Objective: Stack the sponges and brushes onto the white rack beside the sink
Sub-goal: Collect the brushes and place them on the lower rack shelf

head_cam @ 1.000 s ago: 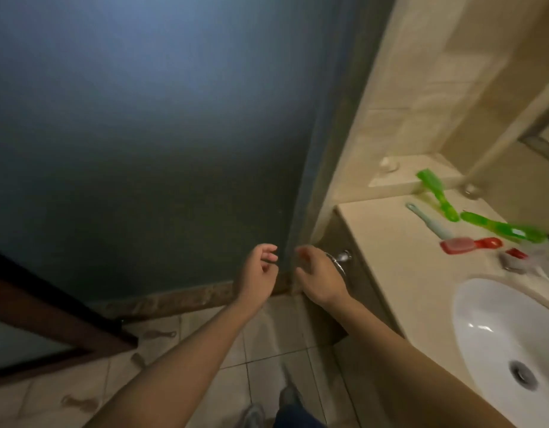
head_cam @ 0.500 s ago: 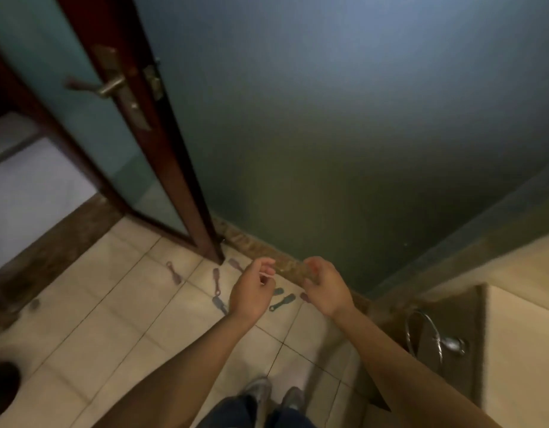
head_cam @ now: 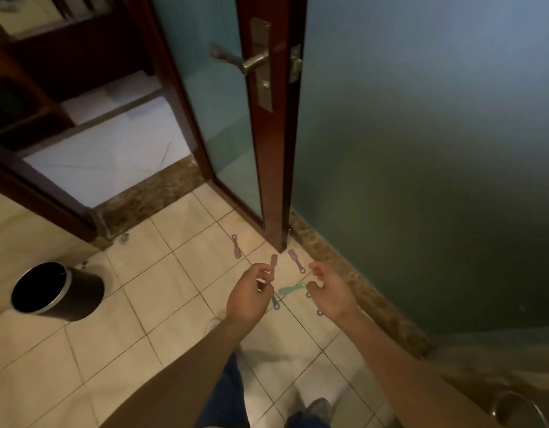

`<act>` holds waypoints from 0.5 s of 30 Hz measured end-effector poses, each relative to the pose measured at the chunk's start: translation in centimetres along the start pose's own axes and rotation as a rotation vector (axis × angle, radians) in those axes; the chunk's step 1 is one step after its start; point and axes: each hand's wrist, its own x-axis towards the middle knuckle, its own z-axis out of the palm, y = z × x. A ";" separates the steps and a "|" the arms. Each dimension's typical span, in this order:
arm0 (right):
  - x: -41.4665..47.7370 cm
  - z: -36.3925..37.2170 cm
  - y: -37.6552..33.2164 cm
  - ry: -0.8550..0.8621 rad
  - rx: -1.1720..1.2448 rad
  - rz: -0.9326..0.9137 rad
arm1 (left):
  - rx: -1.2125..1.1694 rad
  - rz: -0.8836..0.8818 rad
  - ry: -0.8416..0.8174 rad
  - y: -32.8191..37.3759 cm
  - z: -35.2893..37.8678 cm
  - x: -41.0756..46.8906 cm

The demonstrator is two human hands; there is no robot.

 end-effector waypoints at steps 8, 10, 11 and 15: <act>6.5 9.4 -6.8 0.031 0.049 0.058 | 0.097 0.017 -0.118 -6.1 -9.0 9.6; 8.6 12.2 -8.3 0.020 0.062 0.095 | 0.125 0.014 -0.125 -8.0 -11.2 12.5; 9.6 13.5 -8.9 0.009 0.059 0.112 | 0.136 0.009 -0.130 -9.0 -12.1 13.9; 14.3 18.2 -9.6 -0.038 0.038 0.143 | 0.157 -0.034 -0.165 -13.7 -13.9 18.6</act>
